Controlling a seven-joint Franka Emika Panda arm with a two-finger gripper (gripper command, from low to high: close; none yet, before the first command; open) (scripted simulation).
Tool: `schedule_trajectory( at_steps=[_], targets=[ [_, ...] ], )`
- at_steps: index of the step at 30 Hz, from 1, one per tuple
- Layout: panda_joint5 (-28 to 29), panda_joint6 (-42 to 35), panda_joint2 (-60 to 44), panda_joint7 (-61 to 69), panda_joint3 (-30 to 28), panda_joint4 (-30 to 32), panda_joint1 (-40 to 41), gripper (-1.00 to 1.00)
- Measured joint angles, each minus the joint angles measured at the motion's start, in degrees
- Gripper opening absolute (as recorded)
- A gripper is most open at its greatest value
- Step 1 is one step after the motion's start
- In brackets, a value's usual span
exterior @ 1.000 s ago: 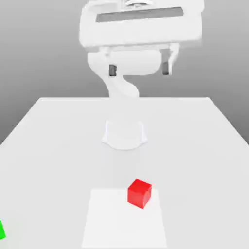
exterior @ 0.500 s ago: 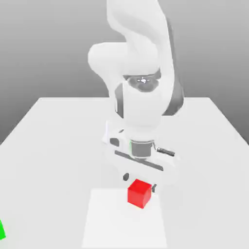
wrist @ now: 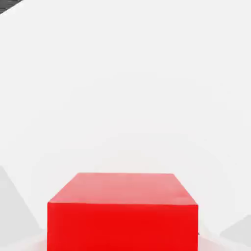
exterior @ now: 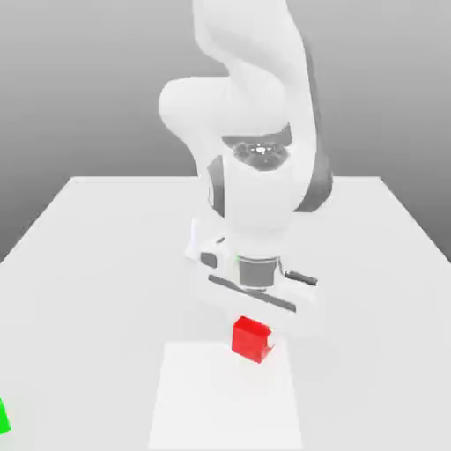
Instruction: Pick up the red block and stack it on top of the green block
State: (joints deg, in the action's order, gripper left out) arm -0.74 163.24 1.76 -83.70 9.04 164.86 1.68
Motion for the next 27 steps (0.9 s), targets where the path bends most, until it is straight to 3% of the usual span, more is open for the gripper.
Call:
schedule_trajectory(
  at_steps=[4, 19, 23, 24, 27],
  targets=[
    [-1.8, -4.7, -1.1, -0.1, -2.7, -5.8, 4.6, -1.0],
    [-4.0, -19.2, -17.9, -5.5, -16.9, -36.8, 22.8, -1.0],
    [-5.8, -15.7, -24.9, -5.0, -17.7, -40.2, 25.2, -1.0],
    [-6.3, -14.1, -26.7, -4.7, -17.4, -40.4, 25.5, 1.0],
    [-6.3, -14.1, -26.7, -4.7, -17.4, -40.4, 25.5, 1.0]
  ],
)
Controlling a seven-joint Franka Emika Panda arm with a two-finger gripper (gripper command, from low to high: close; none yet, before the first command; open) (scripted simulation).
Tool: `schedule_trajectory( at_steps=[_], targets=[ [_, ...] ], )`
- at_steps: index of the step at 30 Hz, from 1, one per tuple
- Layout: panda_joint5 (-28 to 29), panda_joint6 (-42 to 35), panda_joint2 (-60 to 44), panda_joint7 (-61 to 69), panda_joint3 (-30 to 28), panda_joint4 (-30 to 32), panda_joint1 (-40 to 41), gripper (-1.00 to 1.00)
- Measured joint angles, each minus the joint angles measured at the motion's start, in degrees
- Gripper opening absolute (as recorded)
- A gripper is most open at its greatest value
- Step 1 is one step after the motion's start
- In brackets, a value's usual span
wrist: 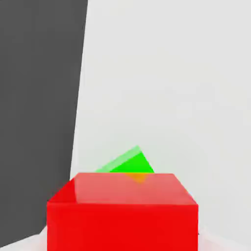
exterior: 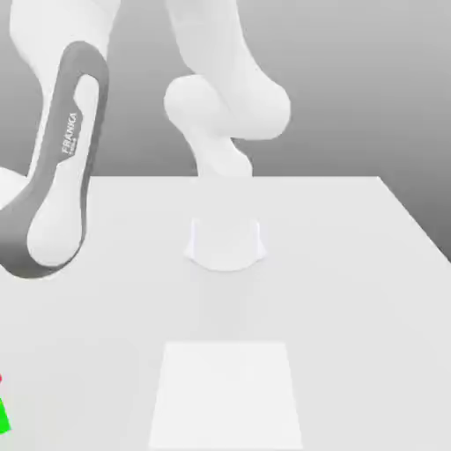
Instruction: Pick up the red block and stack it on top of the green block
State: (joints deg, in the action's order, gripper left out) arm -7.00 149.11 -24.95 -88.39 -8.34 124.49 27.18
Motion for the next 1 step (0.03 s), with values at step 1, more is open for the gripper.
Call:
schedule_trajectory(
  at_steps=[1],
  targets=[
    [0.0, 0.0, 0.0, 0.0, 0.0, 0.0, 0.0, 1.0]
  ],
)
